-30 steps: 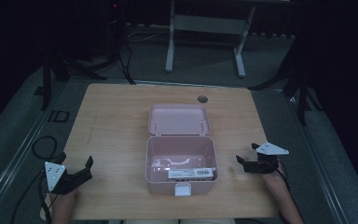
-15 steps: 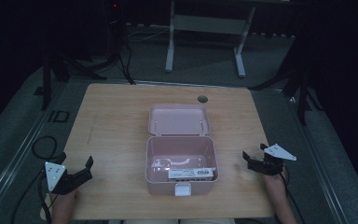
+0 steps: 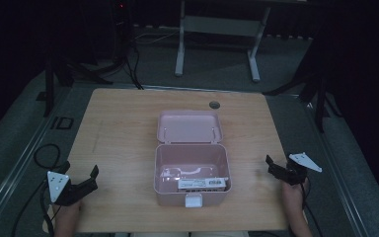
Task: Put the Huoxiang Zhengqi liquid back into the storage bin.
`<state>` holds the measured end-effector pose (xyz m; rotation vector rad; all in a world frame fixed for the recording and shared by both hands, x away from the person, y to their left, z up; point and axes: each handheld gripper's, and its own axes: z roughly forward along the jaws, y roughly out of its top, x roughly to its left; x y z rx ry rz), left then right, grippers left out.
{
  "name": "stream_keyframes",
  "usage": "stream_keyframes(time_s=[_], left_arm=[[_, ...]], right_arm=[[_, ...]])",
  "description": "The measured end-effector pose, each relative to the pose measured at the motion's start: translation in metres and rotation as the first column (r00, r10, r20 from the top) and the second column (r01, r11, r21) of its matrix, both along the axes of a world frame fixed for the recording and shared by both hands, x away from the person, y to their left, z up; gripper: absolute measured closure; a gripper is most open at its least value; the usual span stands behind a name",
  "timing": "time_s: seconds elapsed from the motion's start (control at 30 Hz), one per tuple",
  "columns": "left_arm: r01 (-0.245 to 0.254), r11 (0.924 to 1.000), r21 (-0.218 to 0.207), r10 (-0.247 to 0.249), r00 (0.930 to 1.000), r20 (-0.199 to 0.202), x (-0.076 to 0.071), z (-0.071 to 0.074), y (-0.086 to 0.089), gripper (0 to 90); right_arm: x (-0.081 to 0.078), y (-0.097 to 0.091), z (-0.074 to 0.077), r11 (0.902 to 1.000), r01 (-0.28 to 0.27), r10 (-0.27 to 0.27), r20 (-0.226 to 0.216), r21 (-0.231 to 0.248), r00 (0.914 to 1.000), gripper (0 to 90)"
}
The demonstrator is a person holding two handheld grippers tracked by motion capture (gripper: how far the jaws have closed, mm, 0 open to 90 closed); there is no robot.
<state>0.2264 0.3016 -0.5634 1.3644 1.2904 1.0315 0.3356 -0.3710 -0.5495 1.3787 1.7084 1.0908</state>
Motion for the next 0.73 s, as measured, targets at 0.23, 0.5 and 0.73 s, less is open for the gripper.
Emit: stream_keyframes(time_s=[0.23, 0.5, 0.73], left_arm=[[0.003, 1.0000, -0.006, -0.003, 1.0000, 0.001, -0.0003, 0.0000, 0.0008, 2.9], [0.001, 1.0000, -0.005, -0.001, 1.0000, 0.002, -0.0004, 0.0000, 0.0007, 2.9], [-0.001, 0.9999, -0.011, 0.001, 1.0000, 0.002, -0.0004, -0.0001, 0.0009, 2.9]], right_arm=[[0.0001, 0.0014, -0.0006, 0.9995, 0.027, -0.027, 0.003, -0.014, 0.9996, 11.9], [0.0020, -0.0018, -0.0013, 0.9991, 0.038, -0.038, -0.019, 0.017, 0.9991, 12.0], [0.0025, -0.0025, -0.0014, 0.9990, 0.037, -0.036, -0.028, 0.024, 0.9990, 12.0]])
